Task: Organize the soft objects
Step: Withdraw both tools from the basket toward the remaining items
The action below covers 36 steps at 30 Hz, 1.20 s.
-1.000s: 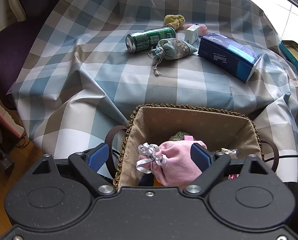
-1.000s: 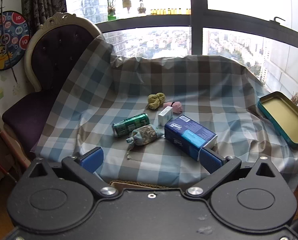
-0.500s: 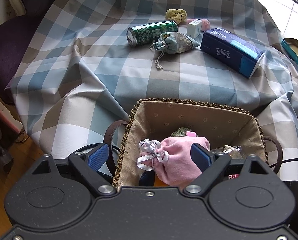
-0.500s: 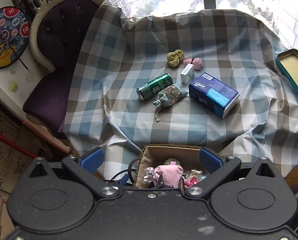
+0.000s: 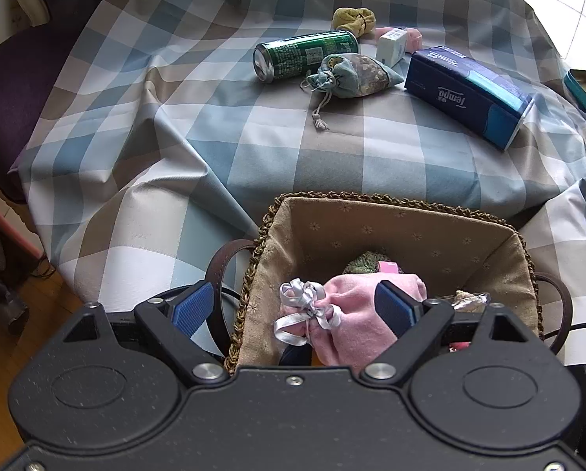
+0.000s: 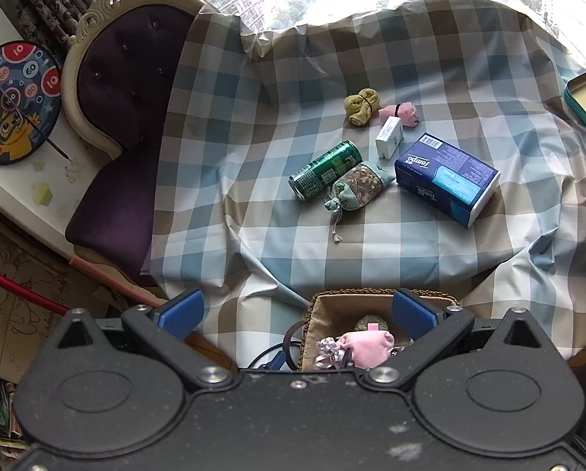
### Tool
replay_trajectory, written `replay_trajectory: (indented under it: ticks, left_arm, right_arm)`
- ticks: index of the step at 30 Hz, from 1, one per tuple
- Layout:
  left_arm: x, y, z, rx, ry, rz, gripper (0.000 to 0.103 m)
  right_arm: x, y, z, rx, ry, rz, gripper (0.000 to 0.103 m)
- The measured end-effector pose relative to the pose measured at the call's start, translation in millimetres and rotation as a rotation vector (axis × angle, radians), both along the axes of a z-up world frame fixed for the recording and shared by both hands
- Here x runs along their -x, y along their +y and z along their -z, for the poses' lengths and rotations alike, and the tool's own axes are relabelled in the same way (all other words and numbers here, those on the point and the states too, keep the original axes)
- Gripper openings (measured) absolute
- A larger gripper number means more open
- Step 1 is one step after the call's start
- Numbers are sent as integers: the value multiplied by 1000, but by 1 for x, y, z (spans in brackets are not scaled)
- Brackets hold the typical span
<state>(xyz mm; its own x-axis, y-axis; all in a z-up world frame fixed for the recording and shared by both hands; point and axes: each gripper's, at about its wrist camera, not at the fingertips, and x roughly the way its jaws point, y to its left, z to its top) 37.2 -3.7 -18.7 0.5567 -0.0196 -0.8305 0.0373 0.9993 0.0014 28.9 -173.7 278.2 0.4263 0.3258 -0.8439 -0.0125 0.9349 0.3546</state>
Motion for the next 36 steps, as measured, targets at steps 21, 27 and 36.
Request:
replay_trajectory:
  ticks: [21,27,36]
  left_arm:
    - [-29,-3,5,-31,12,8,86]
    - [-45,-5,5,-32,12,13,86]
    - [-78,-9,-3,-52,-44,19,86]
  right_arm:
    - [-54,1,25,-49,65,8,103]
    - [-85,-7,40,-101,107,38,102]
    - [-118,-32,120,26,100,65,103]
